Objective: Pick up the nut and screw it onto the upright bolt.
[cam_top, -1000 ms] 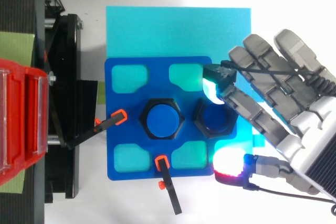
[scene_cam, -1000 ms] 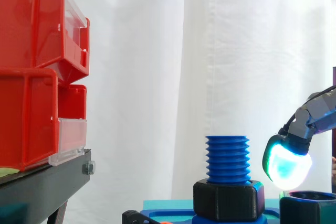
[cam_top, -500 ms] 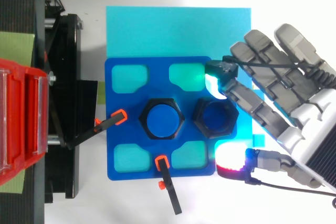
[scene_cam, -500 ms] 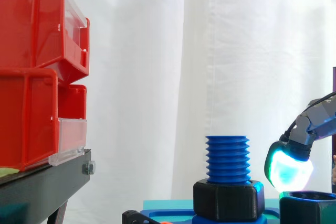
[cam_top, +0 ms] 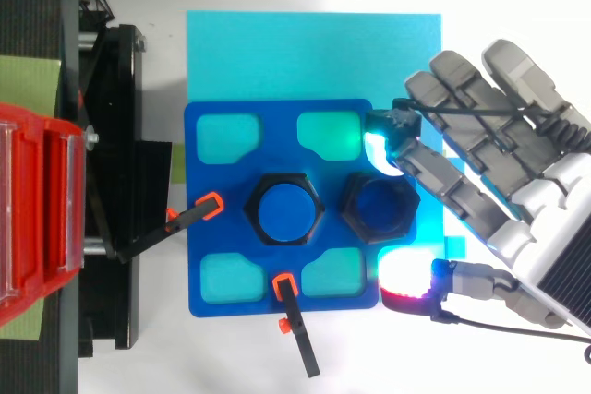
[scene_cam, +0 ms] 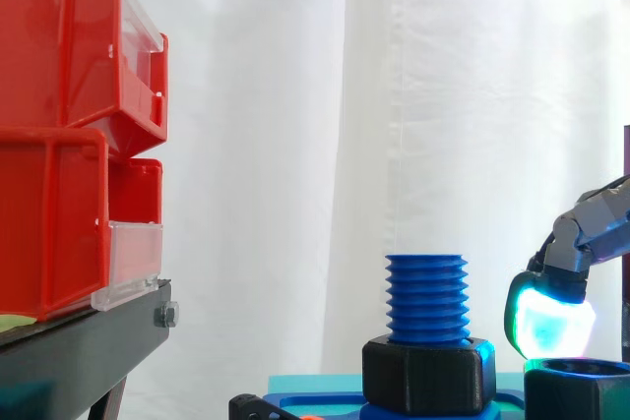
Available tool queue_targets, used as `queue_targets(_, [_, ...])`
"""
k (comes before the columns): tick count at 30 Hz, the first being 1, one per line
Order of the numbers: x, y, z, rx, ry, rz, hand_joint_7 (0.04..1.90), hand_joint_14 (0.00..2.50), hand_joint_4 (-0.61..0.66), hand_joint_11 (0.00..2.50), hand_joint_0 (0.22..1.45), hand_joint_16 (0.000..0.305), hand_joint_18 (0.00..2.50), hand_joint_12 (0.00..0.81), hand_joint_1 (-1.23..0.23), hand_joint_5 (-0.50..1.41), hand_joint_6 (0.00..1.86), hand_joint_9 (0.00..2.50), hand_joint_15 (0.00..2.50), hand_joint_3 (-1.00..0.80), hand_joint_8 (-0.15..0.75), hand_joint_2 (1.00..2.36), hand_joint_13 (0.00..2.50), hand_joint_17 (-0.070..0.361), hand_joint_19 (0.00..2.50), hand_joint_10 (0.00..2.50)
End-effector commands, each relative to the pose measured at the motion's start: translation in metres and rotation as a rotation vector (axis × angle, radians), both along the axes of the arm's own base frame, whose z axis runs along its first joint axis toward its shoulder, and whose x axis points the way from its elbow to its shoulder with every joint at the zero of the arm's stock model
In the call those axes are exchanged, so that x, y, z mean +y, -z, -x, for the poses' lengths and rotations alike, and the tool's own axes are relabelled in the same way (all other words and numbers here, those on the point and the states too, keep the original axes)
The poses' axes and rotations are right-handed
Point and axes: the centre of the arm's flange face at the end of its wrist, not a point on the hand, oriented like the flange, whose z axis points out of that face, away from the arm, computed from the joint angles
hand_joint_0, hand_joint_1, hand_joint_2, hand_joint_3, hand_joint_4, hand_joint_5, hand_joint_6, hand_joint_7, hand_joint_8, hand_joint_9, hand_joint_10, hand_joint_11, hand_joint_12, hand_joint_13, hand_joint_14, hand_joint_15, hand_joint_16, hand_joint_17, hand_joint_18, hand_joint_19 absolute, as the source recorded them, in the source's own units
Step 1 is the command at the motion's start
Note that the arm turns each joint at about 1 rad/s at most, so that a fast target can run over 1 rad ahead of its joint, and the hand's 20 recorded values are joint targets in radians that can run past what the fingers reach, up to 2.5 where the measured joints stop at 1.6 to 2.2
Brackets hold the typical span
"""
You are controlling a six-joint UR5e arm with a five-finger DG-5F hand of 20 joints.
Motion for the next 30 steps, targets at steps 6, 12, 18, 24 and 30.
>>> queue_targets(6, [-0.0003,0.0007,0.0008,0.006,-0.002,-0.002,0.93,0.00,0.30,0.00,0.44,0.052,0.11,0.408,-0.56,-0.20,0.50,0.34,0.00,-0.50,0.301,1.00,0.31,0.117,0.00,0.00])
queue_targets(12, [-0.0017,0.0011,0.0013,0.013,-0.001,0.002,0.92,0.00,0.30,0.00,0.44,0.051,0.11,0.406,-0.56,-0.21,0.50,0.34,0.00,-0.50,0.301,1.00,0.31,0.116,0.00,0.00])
queue_targets(18, [-0.0027,0.0012,0.0007,0.012,-0.008,-0.002,0.93,0.00,0.31,0.00,0.43,0.053,0.12,0.412,-0.55,-0.21,0.50,0.35,0.00,-0.50,0.307,1.00,0.31,0.119,0.00,0.00])
queue_targets(24, [-0.0050,0.0012,-0.0008,0.011,-0.019,-0.003,0.96,0.00,0.32,0.00,0.43,0.052,0.14,0.407,-0.56,-0.20,0.50,0.36,0.00,-0.50,0.306,1.00,0.34,0.117,0.00,0.00])
queue_targets(30, [-0.0076,0.0013,-0.0013,0.013,-0.019,-0.003,0.94,0.00,0.31,0.00,0.41,0.054,0.15,0.419,-0.53,-0.20,0.50,0.35,0.00,-0.50,0.311,1.00,0.33,0.122,0.00,0.00])
